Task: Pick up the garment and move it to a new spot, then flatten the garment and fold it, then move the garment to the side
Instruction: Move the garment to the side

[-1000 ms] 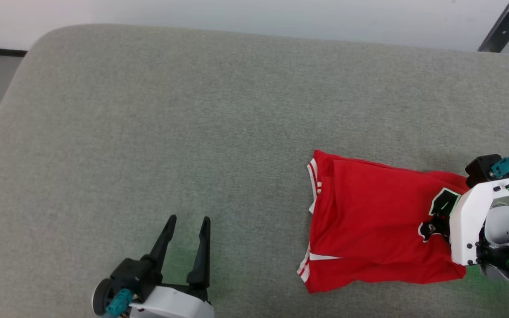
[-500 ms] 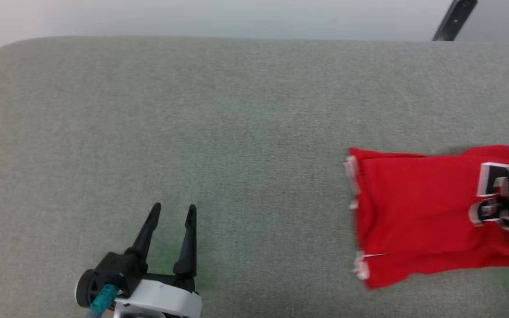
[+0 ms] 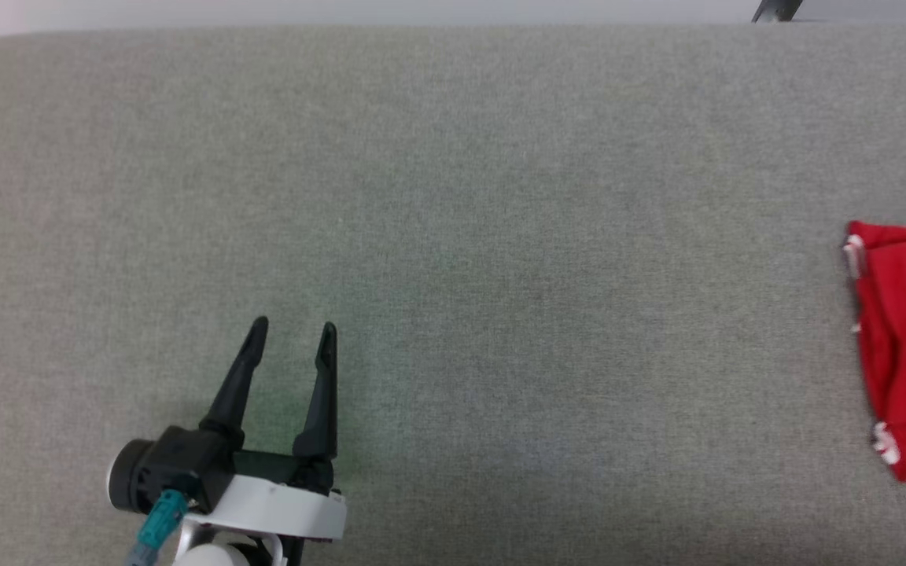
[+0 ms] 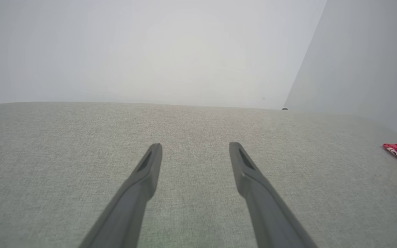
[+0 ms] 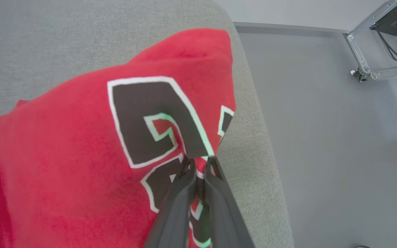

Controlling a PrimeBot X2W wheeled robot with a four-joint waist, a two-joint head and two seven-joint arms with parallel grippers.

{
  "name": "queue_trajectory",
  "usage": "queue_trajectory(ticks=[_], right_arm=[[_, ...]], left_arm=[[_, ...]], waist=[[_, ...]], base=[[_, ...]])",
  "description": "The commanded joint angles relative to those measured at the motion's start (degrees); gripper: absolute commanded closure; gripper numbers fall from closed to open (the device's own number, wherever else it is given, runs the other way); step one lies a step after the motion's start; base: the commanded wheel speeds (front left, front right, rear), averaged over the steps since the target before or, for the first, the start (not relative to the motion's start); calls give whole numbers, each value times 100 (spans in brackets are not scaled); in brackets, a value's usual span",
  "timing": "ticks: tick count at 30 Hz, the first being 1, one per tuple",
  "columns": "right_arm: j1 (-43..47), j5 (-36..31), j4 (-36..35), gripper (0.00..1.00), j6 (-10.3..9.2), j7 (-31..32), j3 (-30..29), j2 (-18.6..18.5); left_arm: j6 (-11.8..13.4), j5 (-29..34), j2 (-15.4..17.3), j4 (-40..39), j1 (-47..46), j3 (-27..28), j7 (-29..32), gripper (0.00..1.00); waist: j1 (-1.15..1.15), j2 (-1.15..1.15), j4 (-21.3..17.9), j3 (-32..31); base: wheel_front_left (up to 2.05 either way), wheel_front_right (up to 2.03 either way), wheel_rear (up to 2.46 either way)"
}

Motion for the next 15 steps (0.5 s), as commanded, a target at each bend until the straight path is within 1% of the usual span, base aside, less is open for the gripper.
queue_trajectory(ticks=[1, 8, 15], right_arm=[[-88, -84, 55, 100, -7, -83, -52, -22], [-307, -555, 703, 100, -7, -434, 1, 108], [-500, -964, 1166, 100, -7, -709, 317, 185]], left_arm=[[-27, 67, 11, -30, -57, 17, -21, 0], [-54, 153, 7, -147, -66, 52, -21, 0], [-69, 198, 2, -163, -94, 81, -21, 0]], waist=[[0, 0, 36, 104], [0, 0, 127, 273], [0, 0, 121, 371]], base=[[0, 0, 0], [0, 0, 0], [0, 0, 0]])
